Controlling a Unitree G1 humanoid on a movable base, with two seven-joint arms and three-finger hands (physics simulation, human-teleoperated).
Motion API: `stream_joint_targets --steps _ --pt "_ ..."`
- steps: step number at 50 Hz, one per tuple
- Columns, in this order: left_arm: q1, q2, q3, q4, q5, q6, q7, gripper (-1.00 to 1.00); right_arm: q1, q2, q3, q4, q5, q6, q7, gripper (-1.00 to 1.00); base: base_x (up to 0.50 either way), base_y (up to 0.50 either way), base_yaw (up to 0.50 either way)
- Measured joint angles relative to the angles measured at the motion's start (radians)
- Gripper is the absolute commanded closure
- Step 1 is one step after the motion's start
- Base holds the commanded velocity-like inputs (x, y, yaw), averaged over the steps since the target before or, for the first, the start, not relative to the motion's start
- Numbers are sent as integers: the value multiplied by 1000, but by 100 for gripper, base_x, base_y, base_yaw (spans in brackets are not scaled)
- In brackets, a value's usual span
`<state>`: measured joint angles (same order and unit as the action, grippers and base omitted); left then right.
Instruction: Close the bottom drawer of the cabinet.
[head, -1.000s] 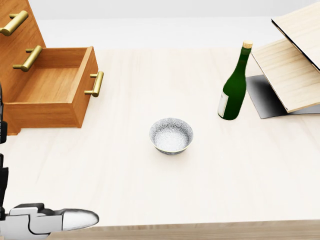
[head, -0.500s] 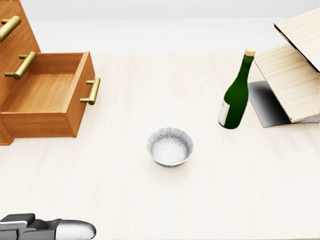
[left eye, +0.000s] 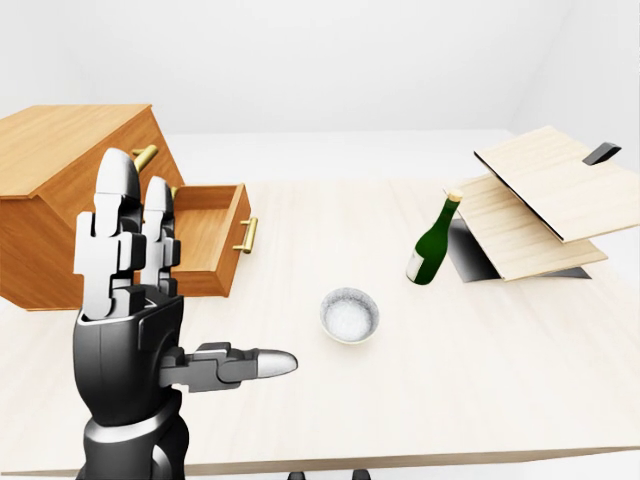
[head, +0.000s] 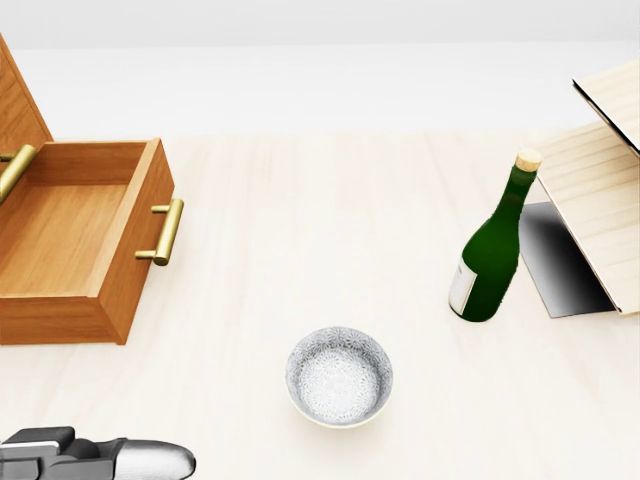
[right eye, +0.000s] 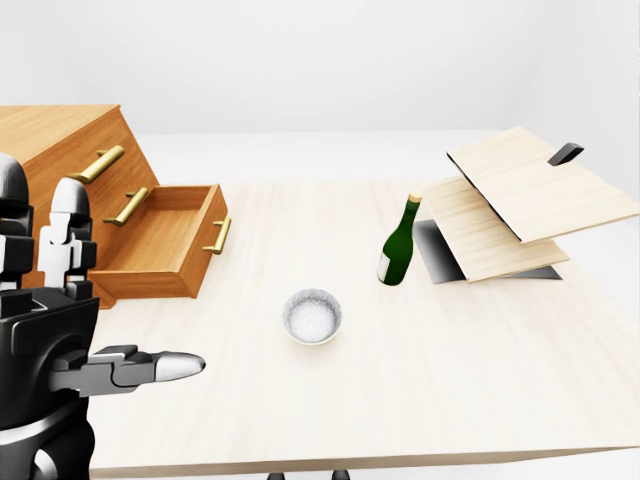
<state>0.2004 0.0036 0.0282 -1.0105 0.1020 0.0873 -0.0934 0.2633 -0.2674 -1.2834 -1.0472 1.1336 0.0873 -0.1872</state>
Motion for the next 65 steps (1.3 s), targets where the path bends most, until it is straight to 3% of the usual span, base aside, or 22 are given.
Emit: stream_joint_targets --steps 12,19,27,41,55,59,65 --pt "9 0 -4 13 1 0 2 -100 4 9 3 0 -5 0 5 -100 50 0 0" --pt "6 0 -19 21 9 0 6 -100 5 20 11 0 -14 0 12 -100 0 0 0" --pt "-64 2 -60 71 42 0 14 -100 6 30 24 0 -25 0 18 -100 0 0 0" --pt "-442 -21 -82 612 85 0 37 -100 1 42 54 0 -50 0 31 -100 0 0 0" --pt "-824 -53 -57 1259 34 0 60 -100 -4 53 80 0 -69 0 48 -100 0 0 0" --pt "-900 -58 -44 1433 14 -16 65 -100 -4 55 84 0 -70 0 51 -100 0 0 0" --pt "-980 -59 -26 1663 -13 -66 70 -100 -3 56 88 0 -68 0 51 -100 0 0 0"
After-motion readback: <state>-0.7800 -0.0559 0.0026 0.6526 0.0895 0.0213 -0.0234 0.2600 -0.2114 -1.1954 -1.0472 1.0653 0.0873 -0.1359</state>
